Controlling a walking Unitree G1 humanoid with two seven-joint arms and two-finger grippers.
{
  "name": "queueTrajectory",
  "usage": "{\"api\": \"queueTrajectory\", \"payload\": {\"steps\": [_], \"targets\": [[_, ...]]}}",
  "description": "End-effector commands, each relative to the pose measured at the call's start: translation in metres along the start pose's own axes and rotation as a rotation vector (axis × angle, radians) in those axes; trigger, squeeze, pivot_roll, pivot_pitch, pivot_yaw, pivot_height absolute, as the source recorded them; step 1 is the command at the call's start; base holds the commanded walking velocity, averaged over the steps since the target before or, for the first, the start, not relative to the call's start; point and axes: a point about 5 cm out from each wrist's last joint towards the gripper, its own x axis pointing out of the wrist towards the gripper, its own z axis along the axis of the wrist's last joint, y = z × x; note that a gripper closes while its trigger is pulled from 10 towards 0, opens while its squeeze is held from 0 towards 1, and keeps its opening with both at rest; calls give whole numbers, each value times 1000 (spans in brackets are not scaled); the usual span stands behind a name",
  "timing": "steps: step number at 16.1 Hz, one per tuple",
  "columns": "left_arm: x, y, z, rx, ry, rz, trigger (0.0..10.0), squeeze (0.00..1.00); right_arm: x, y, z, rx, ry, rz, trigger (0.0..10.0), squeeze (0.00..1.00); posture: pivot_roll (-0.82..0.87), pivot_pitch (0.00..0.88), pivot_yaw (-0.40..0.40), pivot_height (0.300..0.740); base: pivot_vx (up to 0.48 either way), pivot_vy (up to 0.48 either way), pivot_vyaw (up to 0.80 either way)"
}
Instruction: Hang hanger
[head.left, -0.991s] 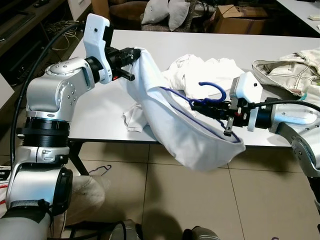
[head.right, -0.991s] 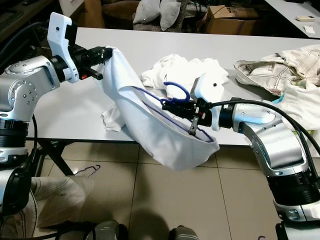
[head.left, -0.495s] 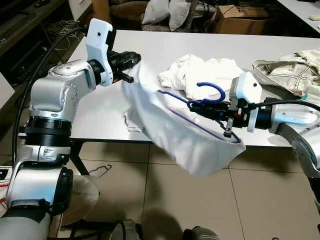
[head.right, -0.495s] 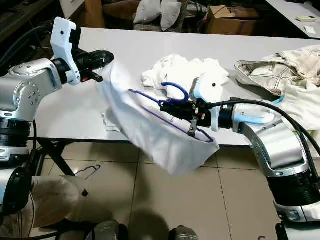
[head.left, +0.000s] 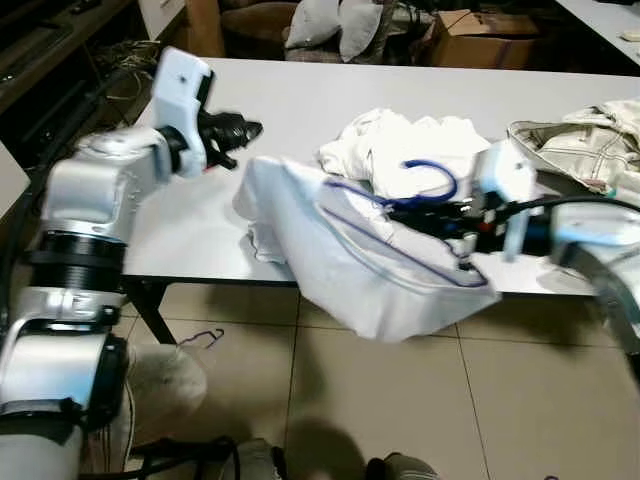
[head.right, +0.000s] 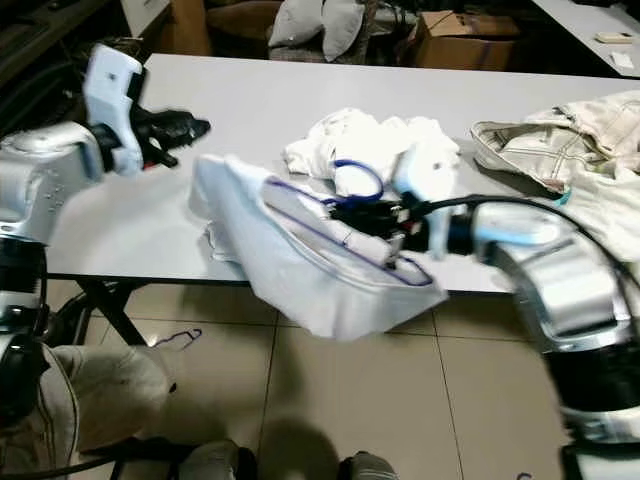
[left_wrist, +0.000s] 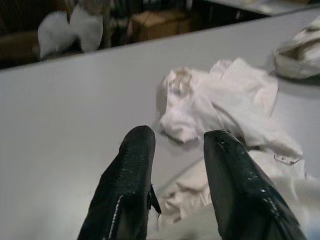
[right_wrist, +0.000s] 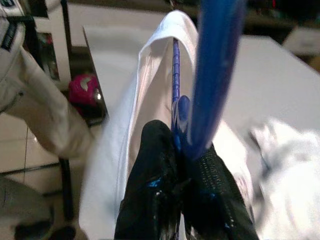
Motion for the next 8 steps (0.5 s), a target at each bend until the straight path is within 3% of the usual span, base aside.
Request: {"api": "queueTrajectory", "payload": {"steps": [1,5,6,8], "targets": [[-11,7,11,1,-66,-4,10000,0,-18,-12,10,0,12,-32,10000,0,-101,0,30,740,0,0,0],[-27,9,-9,49,-28,26,10000,0,-43,-25,15,44,114,-84,10000,0,-85,0,-9,740,0,0,0],[-30,5,-18,53,-39,33,10000,0,-47,-32,19,56,149,-124,10000,0,-82,0,-18,740,0,0,0],[-36,-11,-26,36,-80,-16,10000,0,-52,-31,26,74,162,-74,10000,0,-75,0,-38,740,0,0,0]]}}
